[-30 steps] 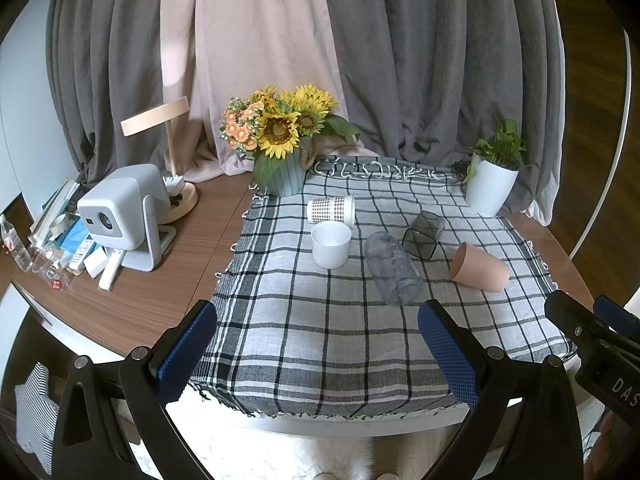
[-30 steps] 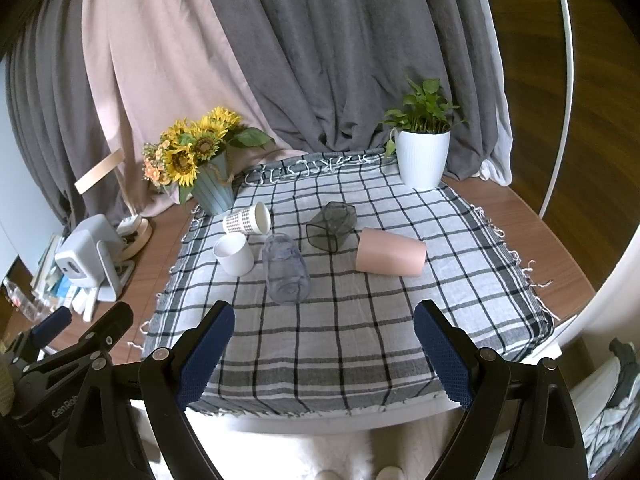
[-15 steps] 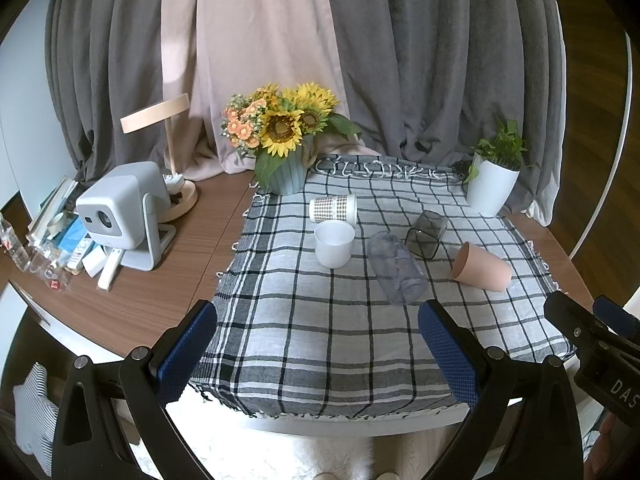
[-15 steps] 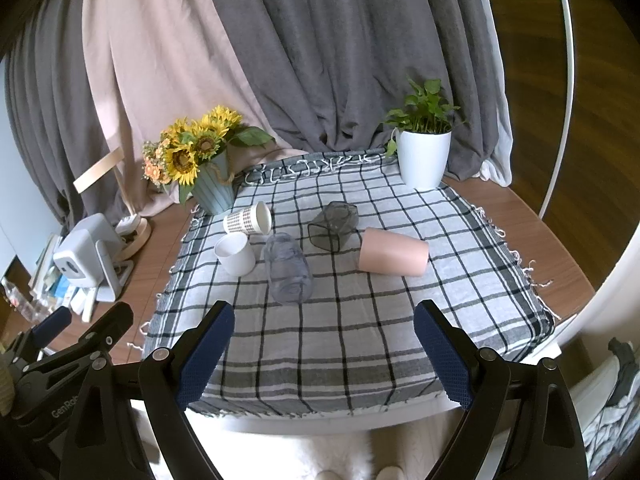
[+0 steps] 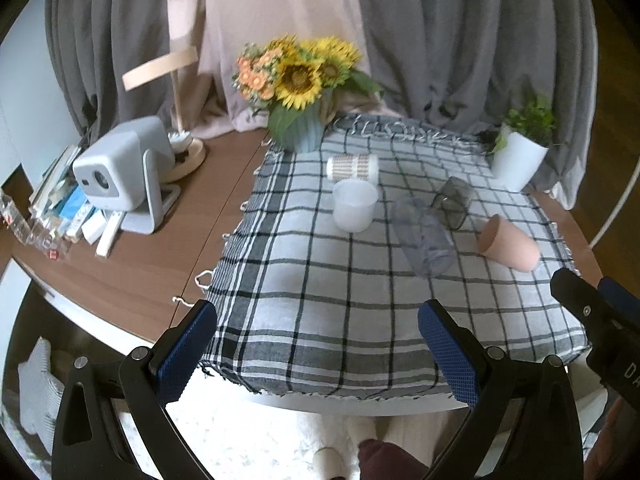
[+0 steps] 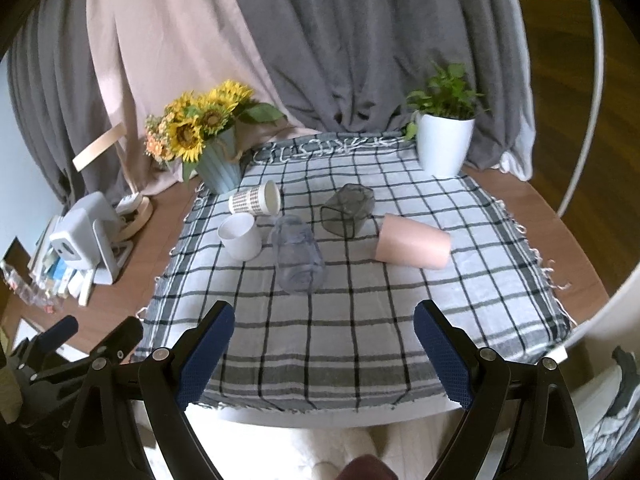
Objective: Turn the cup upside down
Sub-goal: 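Move the right gripper to the clear cat-printed cup and close on it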
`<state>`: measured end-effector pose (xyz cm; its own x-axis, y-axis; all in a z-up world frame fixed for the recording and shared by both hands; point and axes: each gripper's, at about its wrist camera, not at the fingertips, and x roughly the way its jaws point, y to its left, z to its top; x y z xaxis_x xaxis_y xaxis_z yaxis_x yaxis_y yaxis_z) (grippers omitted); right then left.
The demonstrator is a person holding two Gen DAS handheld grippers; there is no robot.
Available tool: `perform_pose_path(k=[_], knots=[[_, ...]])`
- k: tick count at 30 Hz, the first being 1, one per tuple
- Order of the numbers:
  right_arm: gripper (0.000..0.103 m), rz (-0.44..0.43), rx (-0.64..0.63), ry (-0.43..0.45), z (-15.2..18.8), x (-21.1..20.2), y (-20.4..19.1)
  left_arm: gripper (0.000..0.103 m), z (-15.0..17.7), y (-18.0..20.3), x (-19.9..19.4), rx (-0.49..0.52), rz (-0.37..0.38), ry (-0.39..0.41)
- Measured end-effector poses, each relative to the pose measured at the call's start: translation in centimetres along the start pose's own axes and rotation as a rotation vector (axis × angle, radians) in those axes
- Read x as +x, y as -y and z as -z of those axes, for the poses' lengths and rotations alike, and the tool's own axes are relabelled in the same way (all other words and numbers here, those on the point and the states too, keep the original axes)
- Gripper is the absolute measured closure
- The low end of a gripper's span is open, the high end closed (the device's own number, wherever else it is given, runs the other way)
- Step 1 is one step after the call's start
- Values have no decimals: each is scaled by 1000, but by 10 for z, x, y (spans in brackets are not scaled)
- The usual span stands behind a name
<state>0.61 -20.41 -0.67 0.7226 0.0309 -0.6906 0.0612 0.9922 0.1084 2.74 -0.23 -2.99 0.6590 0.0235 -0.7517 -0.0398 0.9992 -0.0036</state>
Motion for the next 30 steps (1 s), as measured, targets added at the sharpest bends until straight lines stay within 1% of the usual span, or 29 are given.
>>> perform_pose_path(k=[7,8,13,18,22,25,28,30], knots=[[12,-57,-77,-31,-27,51,-14,0,-18,-7,46,-33,-58,-69],[12,-63,-80,-29,-32,60,-16,0,-20,-8,53,-36,-63,-79],[12,-88,-114,-71,-55,115,-25,0,-34,-6,92,-58,-112,-128],[13,-123,-123,-171,-64,177,-26,0,-40,-1,130,-60,-143,-197],[16,-136,-129,-258,-65,219,-26,0,-40,2,154,-67,-164,-241],[18,-145,-138,-303,-64,241,-28,0,-39,2,167,-75,-171,-271],[19,-158,-148,-361,-61,260,-29,0,-38,4,173,-79,-181,-282],[21,-163,-151,-382,-59,268,-28,0,-37,5,177,-81,-189,-286]])
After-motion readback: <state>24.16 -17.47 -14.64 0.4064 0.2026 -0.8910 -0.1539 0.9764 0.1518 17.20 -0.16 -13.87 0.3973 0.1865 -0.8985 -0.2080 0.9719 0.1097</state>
